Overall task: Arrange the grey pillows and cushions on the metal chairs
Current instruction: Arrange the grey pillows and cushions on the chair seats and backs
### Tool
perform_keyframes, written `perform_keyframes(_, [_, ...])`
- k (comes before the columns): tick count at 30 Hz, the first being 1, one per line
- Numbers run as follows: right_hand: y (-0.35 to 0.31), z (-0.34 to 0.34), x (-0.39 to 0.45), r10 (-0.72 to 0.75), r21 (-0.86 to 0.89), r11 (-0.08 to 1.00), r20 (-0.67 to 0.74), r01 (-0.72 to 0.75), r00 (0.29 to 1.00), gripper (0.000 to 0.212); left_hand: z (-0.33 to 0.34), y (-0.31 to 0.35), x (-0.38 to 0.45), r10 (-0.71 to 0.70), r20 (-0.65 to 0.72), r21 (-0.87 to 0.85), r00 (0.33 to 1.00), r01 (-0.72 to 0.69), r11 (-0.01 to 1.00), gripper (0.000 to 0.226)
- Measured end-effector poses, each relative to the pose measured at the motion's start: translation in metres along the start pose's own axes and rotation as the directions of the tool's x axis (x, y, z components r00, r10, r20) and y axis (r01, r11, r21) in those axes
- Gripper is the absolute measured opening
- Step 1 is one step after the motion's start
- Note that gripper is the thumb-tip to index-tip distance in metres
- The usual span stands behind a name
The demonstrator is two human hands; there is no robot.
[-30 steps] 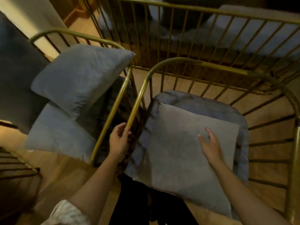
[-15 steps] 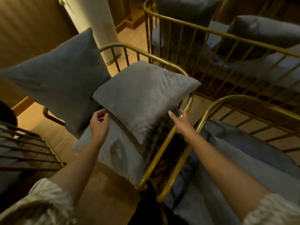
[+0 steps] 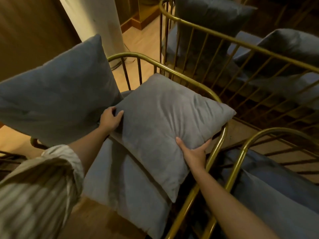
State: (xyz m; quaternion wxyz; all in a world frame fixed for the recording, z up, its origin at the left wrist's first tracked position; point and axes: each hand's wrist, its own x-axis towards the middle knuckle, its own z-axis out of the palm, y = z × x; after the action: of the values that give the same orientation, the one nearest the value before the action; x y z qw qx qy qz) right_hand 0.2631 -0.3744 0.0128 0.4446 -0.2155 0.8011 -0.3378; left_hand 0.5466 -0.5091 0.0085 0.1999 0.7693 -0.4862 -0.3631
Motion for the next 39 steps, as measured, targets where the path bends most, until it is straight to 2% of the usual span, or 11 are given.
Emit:
perform_keyframes(4, [0.012,0.005,0.014,-0.064,0.033,0.997,0.003,0.064,0.998,0.138,0.003,0.007,0.033,-0.070,0.124,0.013,0.990,0.069,0.998,0.073])
perform_keyframes(9, [0.017,0.004,0.027,-0.060,0.112,0.992,0.059,0.053,0.996,0.140,0.007,0.015,0.050,-0.196,0.240,0.086,0.951,0.181,0.980,0.118])
perform_keyframes(13, [0.020,-0.014,0.031,0.022,0.242,0.968,0.171,-0.063,0.985,0.145,0.001,0.021,0.047,-0.306,0.244,0.086,0.920,0.294,0.952,0.128])
perform_keyframes(16, [0.025,-0.029,0.025,-0.010,0.304,0.951,0.204,-0.054,0.979,0.156,-0.014,0.024,0.037,-0.328,0.309,0.056,0.893,0.327,0.943,0.131])
perform_keyframes(18, [0.026,-0.038,0.021,-0.039,0.350,0.936,0.215,-0.040,0.976,0.151,-0.025,0.028,0.027,-0.314,0.325,0.021,0.892,0.325,0.946,0.133])
perform_keyframes(22, [0.023,-0.068,0.012,-0.058,0.377,0.925,0.253,-0.043,0.966,0.140,-0.035,0.045,-0.009,-0.215,0.322,-0.079,0.922,0.252,0.965,0.109])
perform_keyframes(27, [0.019,-0.143,0.008,-0.135,0.365,0.930,0.212,0.050,0.968,0.147,-0.019,0.079,-0.065,0.006,0.260,-0.249,0.965,0.061,0.967,0.055])
perform_keyframes(32, [0.026,-0.259,0.012,-0.146,0.300,0.950,0.180,0.087,0.973,0.152,0.036,0.135,-0.115,0.153,0.169,-0.359,0.974,-0.084,0.930,0.056])
perform_keyframes(35, [0.036,-0.341,0.014,-0.169,0.294,0.948,0.151,0.119,0.974,0.144,0.084,0.175,-0.152,0.184,0.265,-0.459,0.946,-0.044,0.887,0.060])
perform_keyframes(37, [0.045,-0.396,0.015,-0.187,0.299,0.944,0.134,0.140,0.973,0.149,0.123,0.207,-0.182,0.192,0.320,-0.459,0.928,-0.025,0.888,0.048])
perform_keyframes(39, [0.054,-0.443,0.020,-0.182,0.357,0.923,0.085,0.141,0.980,0.139,0.162,0.234,-0.205,0.229,0.358,-0.455,0.905,-0.045,0.889,0.042])
